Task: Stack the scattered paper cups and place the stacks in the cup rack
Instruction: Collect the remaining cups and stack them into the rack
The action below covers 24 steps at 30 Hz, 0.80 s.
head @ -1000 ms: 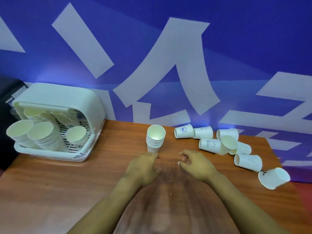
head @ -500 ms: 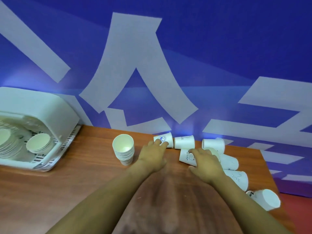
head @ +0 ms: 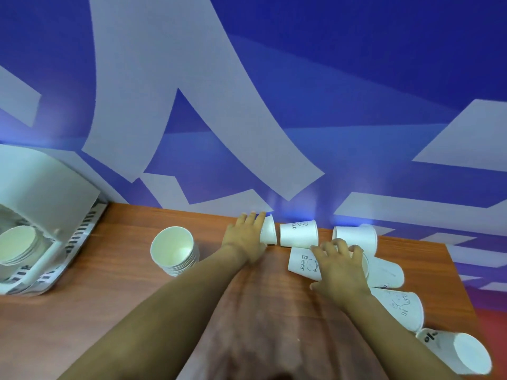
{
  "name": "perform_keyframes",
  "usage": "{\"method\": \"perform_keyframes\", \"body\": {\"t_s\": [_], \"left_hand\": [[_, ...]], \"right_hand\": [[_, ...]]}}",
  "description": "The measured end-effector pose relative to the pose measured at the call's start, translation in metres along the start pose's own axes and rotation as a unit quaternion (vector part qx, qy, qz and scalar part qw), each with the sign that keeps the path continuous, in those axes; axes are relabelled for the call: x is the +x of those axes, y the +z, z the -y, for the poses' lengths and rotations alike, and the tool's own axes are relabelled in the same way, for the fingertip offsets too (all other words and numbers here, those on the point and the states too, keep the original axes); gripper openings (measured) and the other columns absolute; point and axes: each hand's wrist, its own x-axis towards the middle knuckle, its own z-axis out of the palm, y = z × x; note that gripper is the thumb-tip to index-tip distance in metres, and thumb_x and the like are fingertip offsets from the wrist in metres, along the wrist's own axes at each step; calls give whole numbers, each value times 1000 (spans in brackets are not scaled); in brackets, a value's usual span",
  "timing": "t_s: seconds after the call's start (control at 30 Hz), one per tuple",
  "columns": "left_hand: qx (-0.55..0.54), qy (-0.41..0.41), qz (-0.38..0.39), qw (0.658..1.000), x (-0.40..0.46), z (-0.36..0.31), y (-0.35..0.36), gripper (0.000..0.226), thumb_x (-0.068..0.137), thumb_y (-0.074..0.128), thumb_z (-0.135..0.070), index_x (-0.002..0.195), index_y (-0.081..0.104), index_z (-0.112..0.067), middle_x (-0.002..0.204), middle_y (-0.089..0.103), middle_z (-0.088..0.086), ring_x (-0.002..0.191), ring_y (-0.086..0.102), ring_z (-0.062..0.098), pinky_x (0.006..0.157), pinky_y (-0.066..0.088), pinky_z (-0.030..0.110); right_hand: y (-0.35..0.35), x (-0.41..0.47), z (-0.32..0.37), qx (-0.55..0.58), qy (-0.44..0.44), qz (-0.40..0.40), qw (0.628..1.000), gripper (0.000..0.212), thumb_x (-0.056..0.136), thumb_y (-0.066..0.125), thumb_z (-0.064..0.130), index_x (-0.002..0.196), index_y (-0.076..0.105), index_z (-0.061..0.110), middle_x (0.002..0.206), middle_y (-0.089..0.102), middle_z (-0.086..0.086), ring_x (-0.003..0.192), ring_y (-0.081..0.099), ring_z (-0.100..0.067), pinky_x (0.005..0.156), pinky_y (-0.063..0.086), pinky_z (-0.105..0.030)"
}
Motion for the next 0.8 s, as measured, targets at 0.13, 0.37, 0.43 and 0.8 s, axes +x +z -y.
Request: {"method": "perform_keyframes", "body": {"t_s": [0.13,0.37,0.43,0.8], "left_hand": [[25,19,10,999,8,-1,8,74,94,48,-41,152,5,-25,156,21,2,144,18,27,111,26,42],[13,21,-15,1000,-5,-7,12,73,87,58,-44,146,21,-24,141,41,2,121,47,29,97,37,39],[-1,24,-24,999,-13,-4,9,70,87,58,-43,145,23,-23,141,43,1,120,48,29,96,38,38],[-251,17,-27,967,-124,9,-13,80,78,67,-38,143,25,-19,139,40,8,121,48,29,99,42,38]], "right_hand": [[11,4,-4,-1,-1,-3,1000,69,82,58,31,143,27,29,143,35,2,137,20,-24,113,3,-50],[12,0,1,-2,-2,-19,1000,66,84,54,19,144,26,28,141,37,1,135,22,-25,114,3,-49],[5,-4,2,10,-8,-28,1000,66,83,54,22,143,27,29,141,37,2,135,22,-24,114,3,-47],[-53,-80,21,238,36,-87,967,69,77,59,48,140,35,32,130,37,5,114,50,-19,84,45,-32]]}}
